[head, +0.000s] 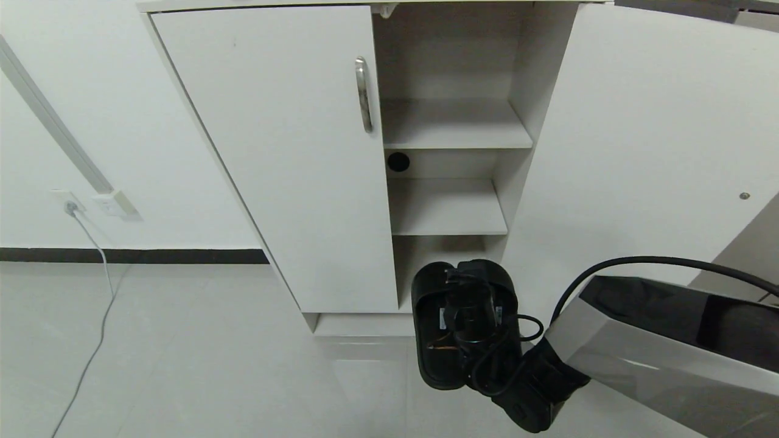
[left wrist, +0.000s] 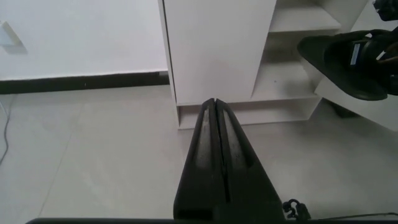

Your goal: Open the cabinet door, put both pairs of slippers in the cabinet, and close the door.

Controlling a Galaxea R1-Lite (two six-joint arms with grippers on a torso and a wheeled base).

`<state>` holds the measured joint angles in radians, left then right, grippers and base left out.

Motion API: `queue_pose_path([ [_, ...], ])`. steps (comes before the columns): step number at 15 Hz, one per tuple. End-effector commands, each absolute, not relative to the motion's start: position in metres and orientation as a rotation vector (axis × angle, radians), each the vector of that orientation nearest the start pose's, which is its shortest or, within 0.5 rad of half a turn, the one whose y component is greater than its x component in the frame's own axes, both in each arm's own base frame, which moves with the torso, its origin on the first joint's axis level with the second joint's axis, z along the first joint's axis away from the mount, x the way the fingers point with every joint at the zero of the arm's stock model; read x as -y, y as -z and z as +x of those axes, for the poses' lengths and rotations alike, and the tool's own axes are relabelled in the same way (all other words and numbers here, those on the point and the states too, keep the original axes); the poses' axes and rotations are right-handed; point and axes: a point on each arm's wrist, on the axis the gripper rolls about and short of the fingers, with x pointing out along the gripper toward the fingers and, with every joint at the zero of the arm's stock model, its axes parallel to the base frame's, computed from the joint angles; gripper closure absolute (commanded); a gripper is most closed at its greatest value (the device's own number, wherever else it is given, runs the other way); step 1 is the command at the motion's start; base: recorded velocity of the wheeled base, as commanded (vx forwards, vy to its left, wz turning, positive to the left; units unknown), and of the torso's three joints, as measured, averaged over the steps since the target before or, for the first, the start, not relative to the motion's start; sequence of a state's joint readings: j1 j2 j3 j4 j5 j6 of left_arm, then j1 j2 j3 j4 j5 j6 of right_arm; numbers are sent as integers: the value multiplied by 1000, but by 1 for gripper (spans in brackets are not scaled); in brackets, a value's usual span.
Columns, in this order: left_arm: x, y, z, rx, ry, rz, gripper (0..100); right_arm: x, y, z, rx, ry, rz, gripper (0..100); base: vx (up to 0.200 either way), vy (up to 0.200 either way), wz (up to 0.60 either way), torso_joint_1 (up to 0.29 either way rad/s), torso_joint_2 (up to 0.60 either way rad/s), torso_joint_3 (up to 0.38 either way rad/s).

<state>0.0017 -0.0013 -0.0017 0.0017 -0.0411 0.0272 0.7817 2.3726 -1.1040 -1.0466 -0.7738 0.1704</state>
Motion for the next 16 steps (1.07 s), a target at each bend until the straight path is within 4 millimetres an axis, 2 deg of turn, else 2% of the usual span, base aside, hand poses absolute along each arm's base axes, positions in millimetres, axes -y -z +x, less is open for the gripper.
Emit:
queue_pose_path([
  [1, 1, -76, -23, 1, 40, 28, 100, -296, -28, 324, -133, 8, -8, 100, 0, 0, 0, 2, -2, -188],
  [5, 1, -76, -23, 1, 40, 28, 100, -292, -40, 331, 38, 16, -18, 100, 0, 0, 0, 4, 6, -159],
  [9, 1, -76, -23, 1, 38, 28, 100, -295, -53, 333, 100, 17, 8, 100, 0, 0, 0, 1, 2, -13],
  [13, 1, -76, -23, 1, 38, 26, 100, -295, -55, 333, 116, 20, 4, 100, 0, 0, 0, 0, 0, 0],
  [16, 1, -76, -23, 1, 38, 26, 100, -295, -55, 334, 114, 20, 2, 100, 200, 0, 0, 7, -1, 1],
])
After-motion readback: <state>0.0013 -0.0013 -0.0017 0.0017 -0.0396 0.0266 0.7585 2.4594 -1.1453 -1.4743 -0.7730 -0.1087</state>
